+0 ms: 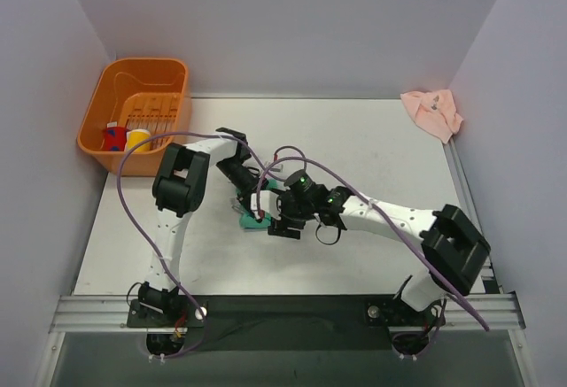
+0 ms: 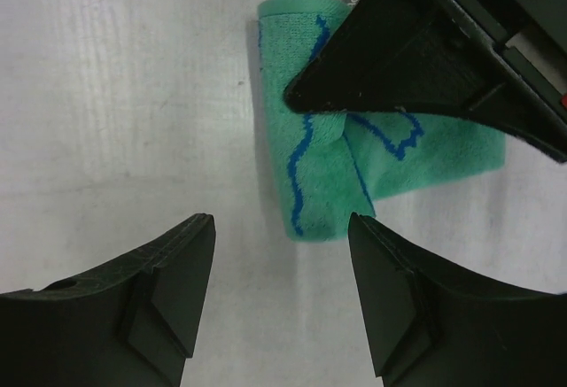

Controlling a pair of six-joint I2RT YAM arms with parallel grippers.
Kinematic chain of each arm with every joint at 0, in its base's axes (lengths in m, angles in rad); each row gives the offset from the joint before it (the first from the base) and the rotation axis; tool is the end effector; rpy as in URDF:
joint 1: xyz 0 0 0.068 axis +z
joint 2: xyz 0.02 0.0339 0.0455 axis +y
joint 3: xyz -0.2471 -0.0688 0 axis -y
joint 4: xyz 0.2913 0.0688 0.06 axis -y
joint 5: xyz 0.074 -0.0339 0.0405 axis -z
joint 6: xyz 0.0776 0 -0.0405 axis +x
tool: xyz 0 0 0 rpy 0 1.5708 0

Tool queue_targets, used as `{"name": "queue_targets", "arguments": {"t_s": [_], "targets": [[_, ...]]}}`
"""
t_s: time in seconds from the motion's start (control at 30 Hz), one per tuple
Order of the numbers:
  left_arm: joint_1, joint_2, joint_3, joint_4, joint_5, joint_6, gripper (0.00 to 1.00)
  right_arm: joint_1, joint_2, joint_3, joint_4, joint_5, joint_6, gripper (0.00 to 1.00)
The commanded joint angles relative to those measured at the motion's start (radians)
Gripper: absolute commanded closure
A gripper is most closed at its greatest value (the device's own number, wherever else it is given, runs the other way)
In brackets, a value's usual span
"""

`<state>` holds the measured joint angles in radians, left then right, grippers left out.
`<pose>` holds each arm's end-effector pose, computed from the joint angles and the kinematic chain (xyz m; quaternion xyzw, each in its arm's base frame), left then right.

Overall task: Roll the towels
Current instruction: Roll the towel

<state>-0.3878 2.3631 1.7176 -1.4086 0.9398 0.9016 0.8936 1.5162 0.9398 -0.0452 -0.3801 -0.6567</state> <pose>0.3550 -0.2127 0.0536 -0.4336 -0.7571 0.4794 0.0947 0.2296 0.3315 0.1667 -0.6729 0.5635 0.2199 0.4258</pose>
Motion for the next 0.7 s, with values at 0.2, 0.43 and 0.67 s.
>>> {"name": "queue_targets", "arguments": {"t_s": [0.2,0.43,0.67], "targets": [[0.010,0.055,-0.026,0.092,-0.137,0.045,0.78,-0.002,0.206,0.036,0.225,-0.026,-0.129,0.47],[0.021,0.050,-0.024,0.108,-0.128,0.020,0.73,-0.028,0.317,0.109,0.104,-0.118,-0.096,0.82],[0.089,-0.068,-0.064,0.253,-0.101,-0.102,0.57,-0.076,0.349,0.241,-0.227,-0.301,-0.044,1.00]]}}
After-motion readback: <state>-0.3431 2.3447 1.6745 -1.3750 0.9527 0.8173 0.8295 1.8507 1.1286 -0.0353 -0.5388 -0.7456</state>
